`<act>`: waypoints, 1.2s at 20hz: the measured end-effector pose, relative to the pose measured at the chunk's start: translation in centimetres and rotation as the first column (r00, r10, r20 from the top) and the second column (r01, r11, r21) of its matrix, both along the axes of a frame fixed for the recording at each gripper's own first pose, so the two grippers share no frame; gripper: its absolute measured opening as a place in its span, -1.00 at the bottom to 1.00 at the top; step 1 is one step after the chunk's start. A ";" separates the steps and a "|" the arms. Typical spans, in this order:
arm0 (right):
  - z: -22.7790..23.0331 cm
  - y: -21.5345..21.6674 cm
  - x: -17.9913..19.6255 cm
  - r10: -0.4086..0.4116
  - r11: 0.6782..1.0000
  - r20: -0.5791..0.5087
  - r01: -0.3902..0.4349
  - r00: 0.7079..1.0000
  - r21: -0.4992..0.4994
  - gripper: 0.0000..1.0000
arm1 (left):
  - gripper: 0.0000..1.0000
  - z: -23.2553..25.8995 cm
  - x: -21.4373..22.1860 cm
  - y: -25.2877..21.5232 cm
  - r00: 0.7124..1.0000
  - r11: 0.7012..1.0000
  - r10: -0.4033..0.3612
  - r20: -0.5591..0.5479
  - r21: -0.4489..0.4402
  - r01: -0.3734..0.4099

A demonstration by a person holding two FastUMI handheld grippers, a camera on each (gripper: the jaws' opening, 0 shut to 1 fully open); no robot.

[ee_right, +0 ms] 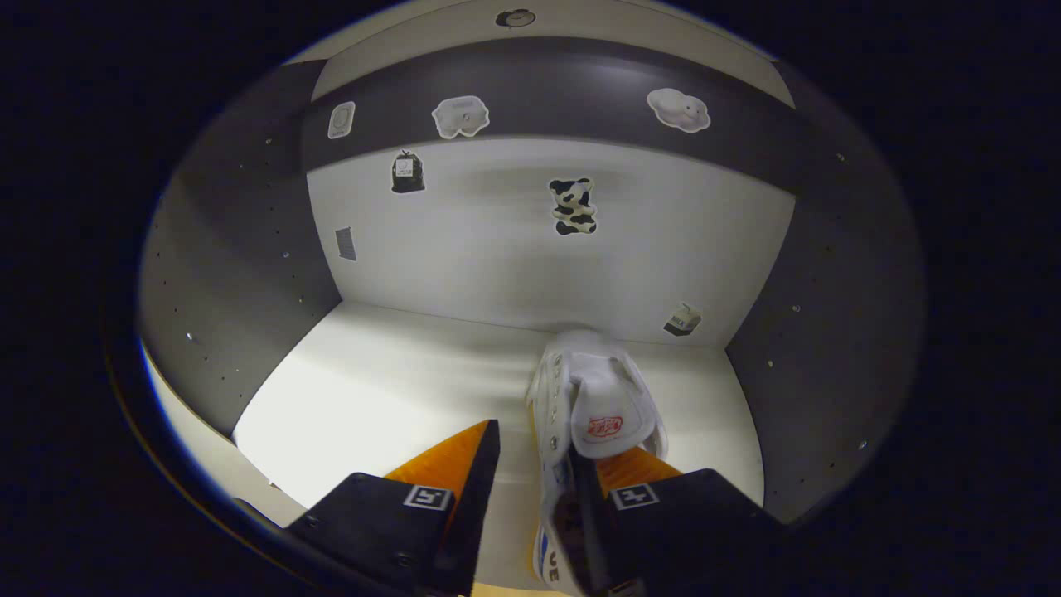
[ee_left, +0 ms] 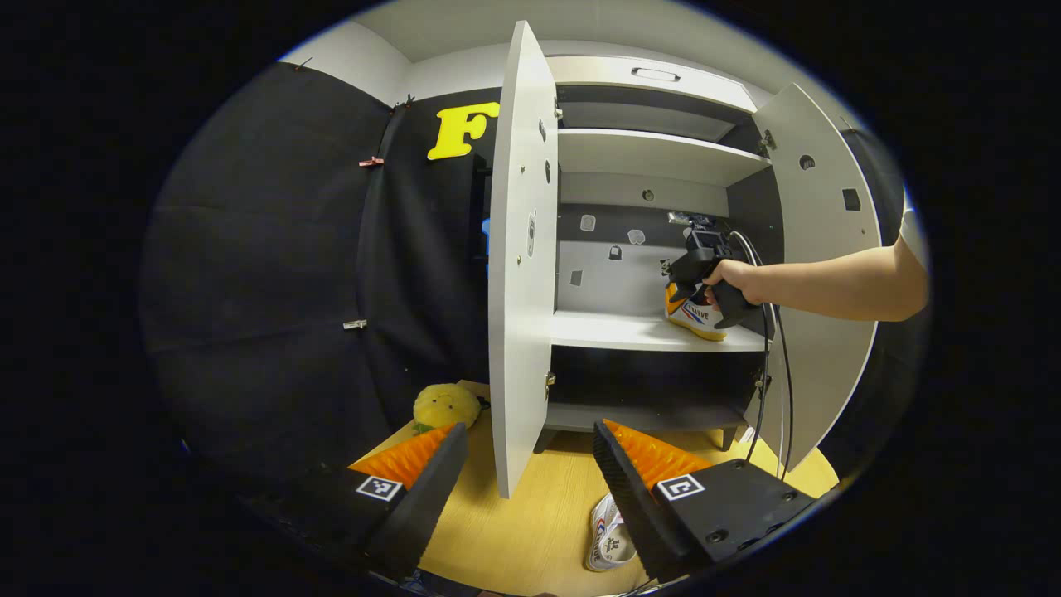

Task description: Grab one shoe with the right hand and put it into the shoe cabinet, grab the other shoe with the left hand and put it into the shoe cabinet; then close the right door with the right hand and the left door with the left hand.

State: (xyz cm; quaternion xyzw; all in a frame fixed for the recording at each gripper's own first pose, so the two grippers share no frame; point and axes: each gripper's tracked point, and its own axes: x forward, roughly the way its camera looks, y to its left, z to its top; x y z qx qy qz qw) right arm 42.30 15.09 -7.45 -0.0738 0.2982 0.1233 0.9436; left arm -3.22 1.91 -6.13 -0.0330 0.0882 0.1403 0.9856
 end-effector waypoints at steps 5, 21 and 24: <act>4.0 0.5 -3.6 0.031 0.999 0.095 -0.035 0.995 0.032 0.99 | 0.91 0.3 -0.2 0.9 0.999 0.994 -0.040 -0.002 0.104 0.040; 12.5 -4.0 -24.3 -0.039 0.985 0.503 -0.052 0.863 0.165 0.98 | 0.90 -2.2 -0.9 -0.5 0.965 0.965 -0.261 0.027 0.028 0.260; 10.1 -5.4 -28.2 -0.052 0.986 0.527 -0.040 0.848 0.162 0.98 | 0.90 -4.1 -0.4 -0.9 0.961 0.961 -0.277 0.009 0.008 0.277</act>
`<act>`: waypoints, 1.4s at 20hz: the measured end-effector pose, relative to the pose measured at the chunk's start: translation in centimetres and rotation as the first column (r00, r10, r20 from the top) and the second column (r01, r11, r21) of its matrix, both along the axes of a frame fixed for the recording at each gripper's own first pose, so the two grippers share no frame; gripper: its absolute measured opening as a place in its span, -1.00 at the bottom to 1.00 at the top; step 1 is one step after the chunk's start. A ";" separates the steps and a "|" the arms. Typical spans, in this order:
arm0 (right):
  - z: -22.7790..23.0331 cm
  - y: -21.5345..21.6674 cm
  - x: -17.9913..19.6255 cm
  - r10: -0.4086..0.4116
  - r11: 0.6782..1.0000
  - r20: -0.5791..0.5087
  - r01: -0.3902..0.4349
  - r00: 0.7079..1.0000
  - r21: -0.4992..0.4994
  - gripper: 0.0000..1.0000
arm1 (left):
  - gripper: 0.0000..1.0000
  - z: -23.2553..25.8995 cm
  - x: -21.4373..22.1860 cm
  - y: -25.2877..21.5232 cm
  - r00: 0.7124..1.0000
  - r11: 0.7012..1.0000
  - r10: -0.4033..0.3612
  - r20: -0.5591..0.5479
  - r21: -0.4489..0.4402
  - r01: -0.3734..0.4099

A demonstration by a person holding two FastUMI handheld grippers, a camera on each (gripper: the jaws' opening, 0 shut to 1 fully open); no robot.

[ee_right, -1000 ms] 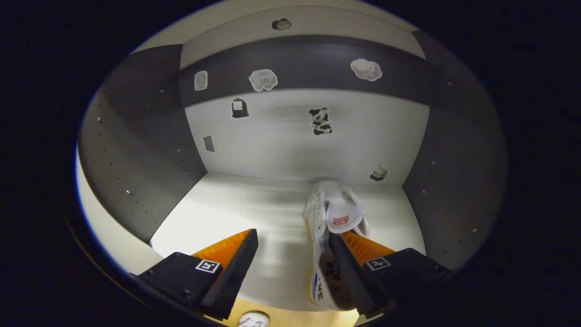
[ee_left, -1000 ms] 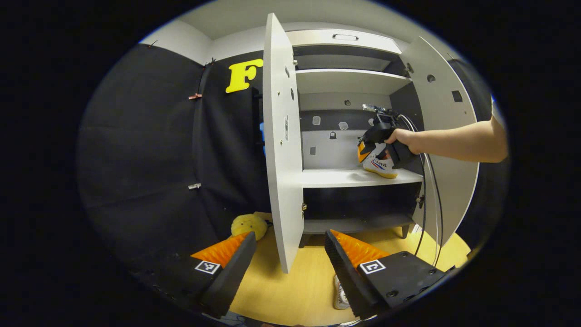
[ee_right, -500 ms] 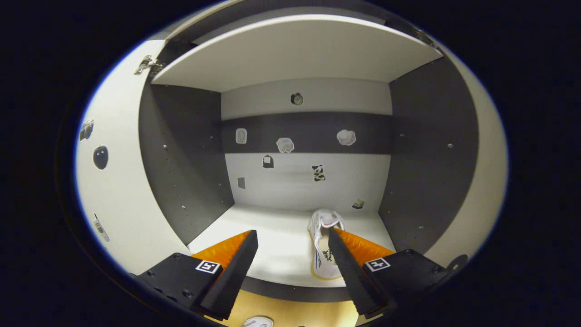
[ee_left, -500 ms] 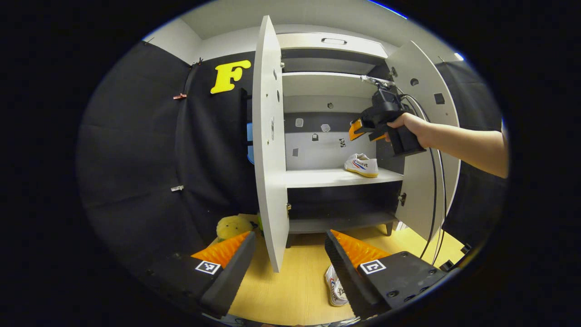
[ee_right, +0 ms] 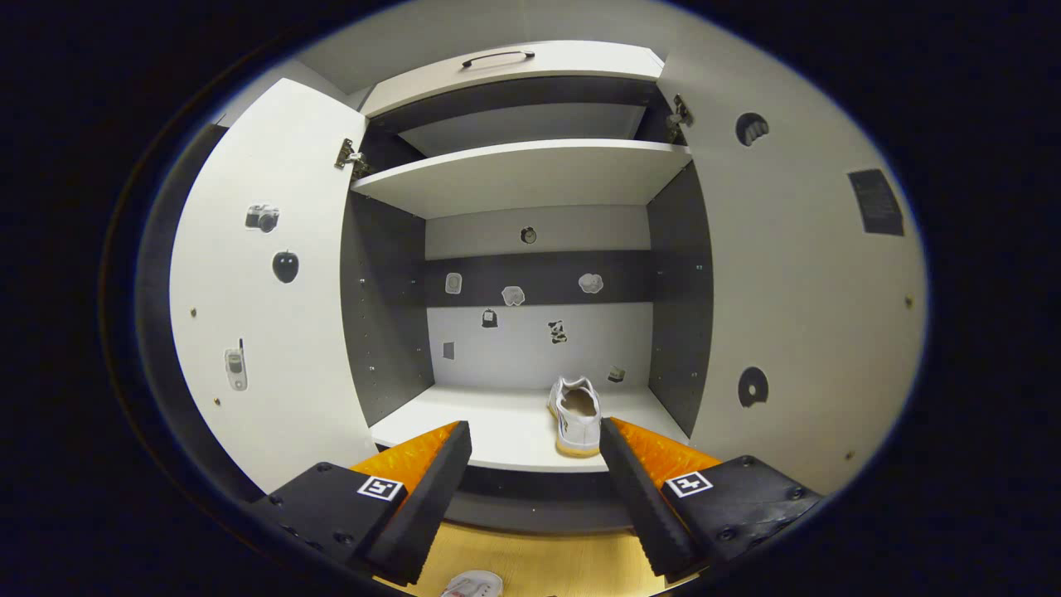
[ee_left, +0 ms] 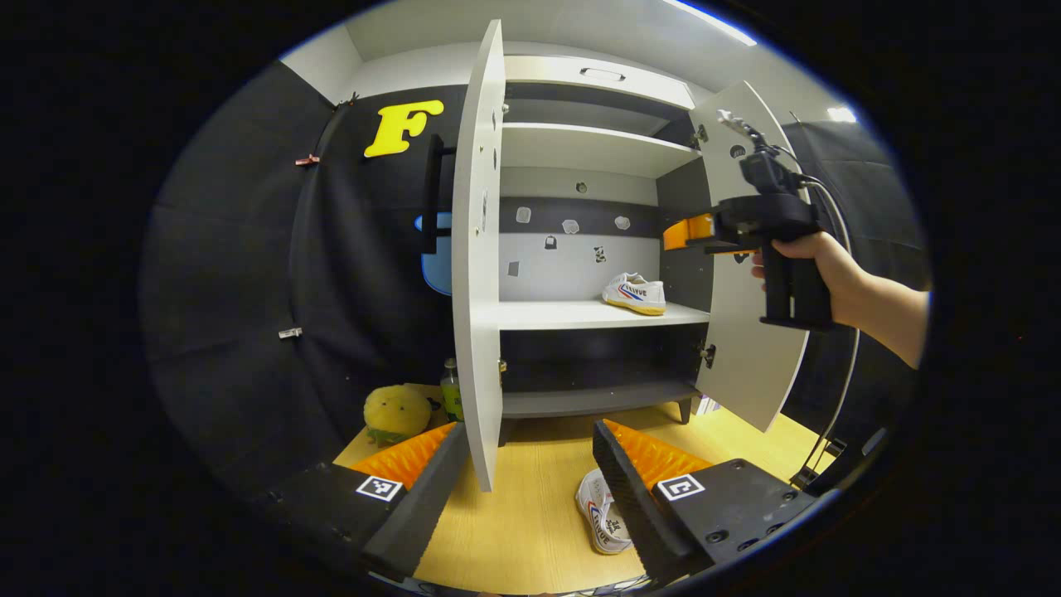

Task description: Grab one shoe with the right hand and put it into the shoe cabinet, grab the other shoe with the left hand and put it into the shoe cabinet; then close the right door with the right hand and the left door with the left hand.

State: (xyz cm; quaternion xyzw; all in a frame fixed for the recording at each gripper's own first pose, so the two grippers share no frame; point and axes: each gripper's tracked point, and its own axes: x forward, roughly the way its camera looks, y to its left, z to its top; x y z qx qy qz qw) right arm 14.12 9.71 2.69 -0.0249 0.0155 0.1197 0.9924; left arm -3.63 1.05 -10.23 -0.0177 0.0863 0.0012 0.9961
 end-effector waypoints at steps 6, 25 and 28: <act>-6.4 -3.8 -6.1 -0.060 0.998 -0.067 0.058 0.996 -0.026 0.98 | 0.91 -4.0 1.0 -2.6 0.994 0.995 -0.095 -0.052 -0.025 0.094; -20.7 -14.4 -20.8 -0.300 0.954 -0.377 0.288 0.876 -0.090 0.98 | 0.91 -24.1 6.4 -8.0 0.868 0.965 -0.262 -0.422 -0.141 0.223; -20.8 -15.4 -21.5 -0.323 0.945 -0.393 0.314 0.861 -0.088 0.98 | 0.89 -26.9 7.8 -8.7 0.837 0.962 -0.270 -0.477 -0.104 0.251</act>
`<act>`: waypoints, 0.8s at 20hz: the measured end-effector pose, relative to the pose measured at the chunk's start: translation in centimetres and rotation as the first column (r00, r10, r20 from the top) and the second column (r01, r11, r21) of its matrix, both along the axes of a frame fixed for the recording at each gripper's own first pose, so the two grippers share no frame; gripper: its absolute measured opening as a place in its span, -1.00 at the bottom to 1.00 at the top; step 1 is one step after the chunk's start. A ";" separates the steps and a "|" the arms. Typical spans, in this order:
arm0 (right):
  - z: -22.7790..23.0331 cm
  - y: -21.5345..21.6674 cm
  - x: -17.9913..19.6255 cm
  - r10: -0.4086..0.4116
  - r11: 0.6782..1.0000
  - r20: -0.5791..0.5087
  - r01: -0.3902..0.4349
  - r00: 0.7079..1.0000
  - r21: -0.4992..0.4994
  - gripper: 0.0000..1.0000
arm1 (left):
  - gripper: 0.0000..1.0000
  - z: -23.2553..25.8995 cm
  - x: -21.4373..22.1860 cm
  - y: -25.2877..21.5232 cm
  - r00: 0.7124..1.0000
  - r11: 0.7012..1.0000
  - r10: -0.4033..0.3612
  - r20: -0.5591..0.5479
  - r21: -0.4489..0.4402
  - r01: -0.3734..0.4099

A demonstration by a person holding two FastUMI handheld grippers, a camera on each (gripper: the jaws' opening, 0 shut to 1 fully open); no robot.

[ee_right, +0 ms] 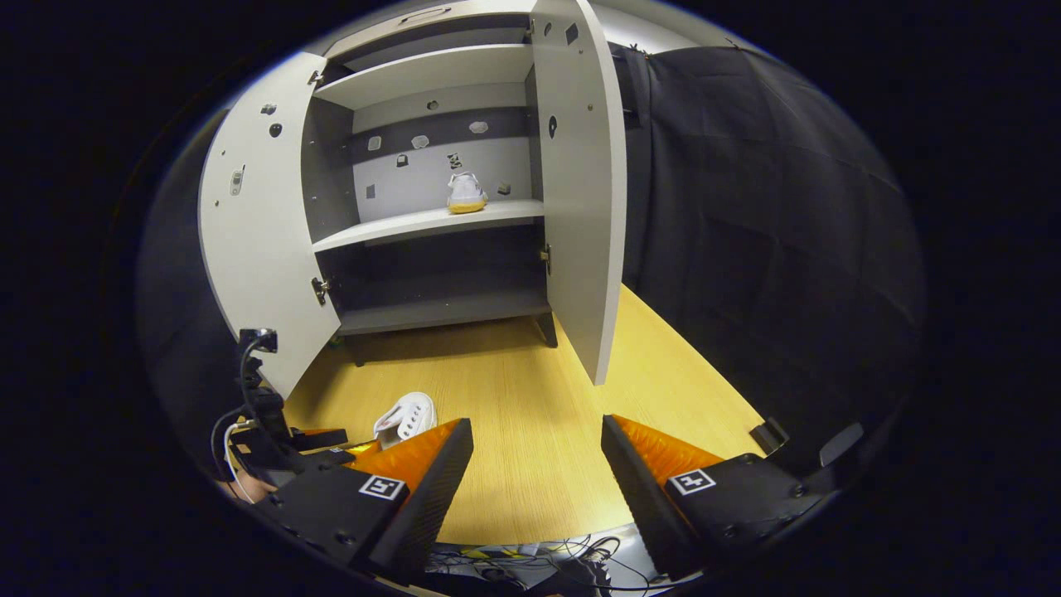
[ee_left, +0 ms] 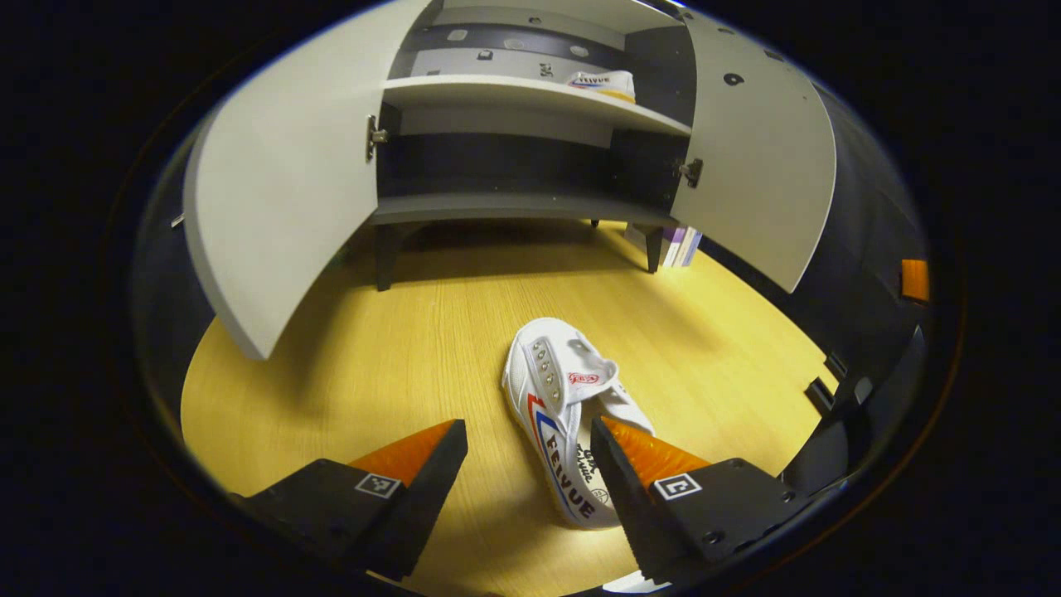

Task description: Grab one shoe with the right hand and put it into the shoe cabinet, grab the other shoe with the left hand and put it into the shoe cabinet; then close the right door with the right hand and the left door with the left hand.

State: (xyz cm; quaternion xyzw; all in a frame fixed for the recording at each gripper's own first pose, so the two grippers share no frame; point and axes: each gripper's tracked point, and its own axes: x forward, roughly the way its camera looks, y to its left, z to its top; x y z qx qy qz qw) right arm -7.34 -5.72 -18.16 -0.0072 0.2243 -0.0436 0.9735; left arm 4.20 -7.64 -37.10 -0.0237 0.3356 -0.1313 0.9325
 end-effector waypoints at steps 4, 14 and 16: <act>0.9 -2.3 -0.2 -0.068 0.998 0.015 0.068 0.998 -0.003 0.99 | 0.82 -2.2 2.6 0.2 1.000 0.996 0.014 -0.024 0.091 -0.012; 2.2 -8.2 -1.9 -0.194 0.980 0.027 0.195 0.981 -0.035 0.99 | -0.55 -3.8 5.2 0.3 0.991 0.984 0.119 -0.057 0.138 -0.110; 2.7 -8.7 -1.9 -0.192 0.980 0.044 0.194 0.980 -0.038 0.99 | -0.87 -3.7 5.2 0.4 0.985 0.987 0.143 -0.093 0.081 -0.136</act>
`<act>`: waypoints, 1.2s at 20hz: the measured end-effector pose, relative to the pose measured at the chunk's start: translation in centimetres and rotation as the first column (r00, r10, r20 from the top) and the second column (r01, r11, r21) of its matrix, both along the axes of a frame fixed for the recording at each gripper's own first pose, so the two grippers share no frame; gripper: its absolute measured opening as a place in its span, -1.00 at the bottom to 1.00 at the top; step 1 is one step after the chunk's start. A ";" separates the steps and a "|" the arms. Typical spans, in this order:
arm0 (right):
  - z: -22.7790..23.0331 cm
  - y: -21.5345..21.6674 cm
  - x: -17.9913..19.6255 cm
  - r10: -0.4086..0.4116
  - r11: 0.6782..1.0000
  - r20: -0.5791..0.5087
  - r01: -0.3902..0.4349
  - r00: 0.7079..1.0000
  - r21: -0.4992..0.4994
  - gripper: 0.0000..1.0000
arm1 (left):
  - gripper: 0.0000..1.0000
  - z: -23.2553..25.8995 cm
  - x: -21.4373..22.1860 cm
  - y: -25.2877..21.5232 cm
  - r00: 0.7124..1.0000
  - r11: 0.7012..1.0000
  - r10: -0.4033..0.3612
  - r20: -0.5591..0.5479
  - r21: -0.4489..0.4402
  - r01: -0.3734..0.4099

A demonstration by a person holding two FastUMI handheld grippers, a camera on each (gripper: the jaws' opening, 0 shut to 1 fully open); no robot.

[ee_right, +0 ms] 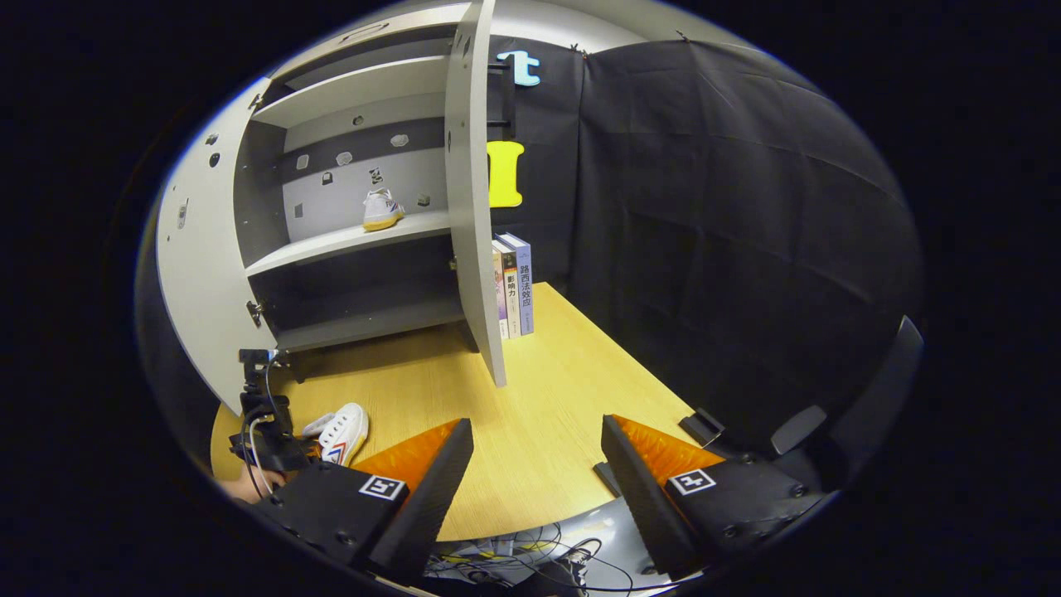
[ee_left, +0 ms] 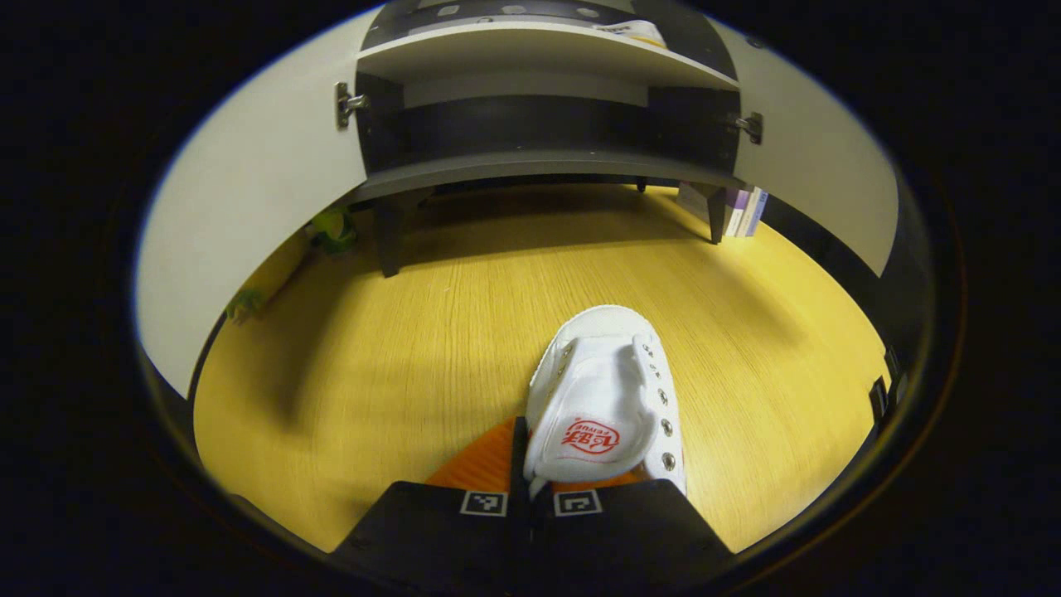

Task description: Grab one shoe with the right hand and put it into the shoe cabinet, grab the other shoe with the left hand and put it into the shoe cabinet; then close the right door with the right hand and the left door with the left hand.

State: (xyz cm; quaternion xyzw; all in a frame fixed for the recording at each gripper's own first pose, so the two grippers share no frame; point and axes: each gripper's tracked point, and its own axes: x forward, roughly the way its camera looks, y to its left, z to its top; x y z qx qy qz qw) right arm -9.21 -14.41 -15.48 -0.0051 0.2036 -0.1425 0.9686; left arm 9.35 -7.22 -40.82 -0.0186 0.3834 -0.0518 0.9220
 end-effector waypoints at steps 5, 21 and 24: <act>1.3 -1.4 1.2 0.017 1.000 0.043 -0.017 0.999 0.006 0.99 | -0.89 3.7 -0.5 1.3 0.999 0.998 0.049 0.015 -0.031 -0.048; 7.0 -10.6 9.0 0.105 0.994 0.178 -0.107 0.978 0.005 0.98 | -0.91 35.0 7.4 -1.5 0.937 0.996 0.066 0.343 -0.082 -0.040; 6.4 -12.2 10.0 0.110 0.993 0.168 -0.116 0.980 0.027 0.98 | -0.90 39.5 11.3 -1.1 0.917 0.994 0.100 0.386 -0.083 -0.073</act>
